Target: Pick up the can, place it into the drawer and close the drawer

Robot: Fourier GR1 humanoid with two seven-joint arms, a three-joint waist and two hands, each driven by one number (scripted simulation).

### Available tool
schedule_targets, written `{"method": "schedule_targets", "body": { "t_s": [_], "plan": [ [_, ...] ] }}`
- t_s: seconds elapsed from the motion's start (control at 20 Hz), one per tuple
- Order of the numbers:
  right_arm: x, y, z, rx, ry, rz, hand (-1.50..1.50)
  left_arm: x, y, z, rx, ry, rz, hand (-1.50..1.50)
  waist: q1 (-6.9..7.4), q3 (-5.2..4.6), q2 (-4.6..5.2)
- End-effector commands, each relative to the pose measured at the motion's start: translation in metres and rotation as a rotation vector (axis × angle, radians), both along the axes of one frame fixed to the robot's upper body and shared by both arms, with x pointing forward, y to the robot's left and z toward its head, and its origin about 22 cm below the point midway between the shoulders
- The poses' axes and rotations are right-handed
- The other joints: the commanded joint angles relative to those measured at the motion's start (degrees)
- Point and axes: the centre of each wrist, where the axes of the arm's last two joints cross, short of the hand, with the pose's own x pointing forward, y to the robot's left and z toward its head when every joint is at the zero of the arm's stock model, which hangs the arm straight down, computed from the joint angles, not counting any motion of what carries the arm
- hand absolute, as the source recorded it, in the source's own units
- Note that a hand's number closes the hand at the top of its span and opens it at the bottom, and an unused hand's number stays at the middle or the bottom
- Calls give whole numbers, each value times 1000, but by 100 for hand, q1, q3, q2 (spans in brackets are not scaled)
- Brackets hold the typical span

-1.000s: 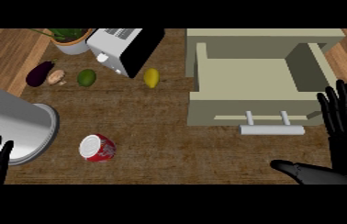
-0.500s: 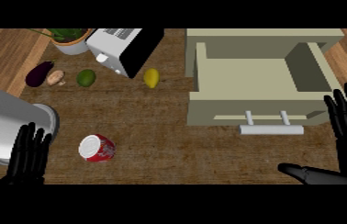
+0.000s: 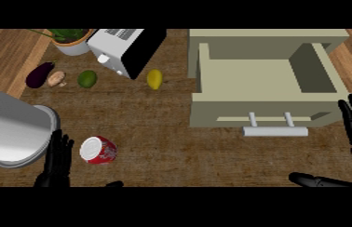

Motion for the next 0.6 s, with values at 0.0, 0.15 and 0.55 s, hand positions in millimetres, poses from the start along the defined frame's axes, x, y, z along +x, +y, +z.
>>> {"method": "schedule_targets", "body": {
  "t_s": [0.0,0.15,0.55],
  "plan": [
    [-14,-6,-10,-1,-20,-6,-150,-5,7,-34,-4,9,46,-150,-9,-1,-2],
    [-1,-8,-4,0,-5,-13,-150,-1,15,-45,-5,28,69,-150,4,0,1],
    [-21,-24,-2,13,4,2,-150,-18,41,-74,-34,55,89,-150,-9,0,-2]
  ]
}}
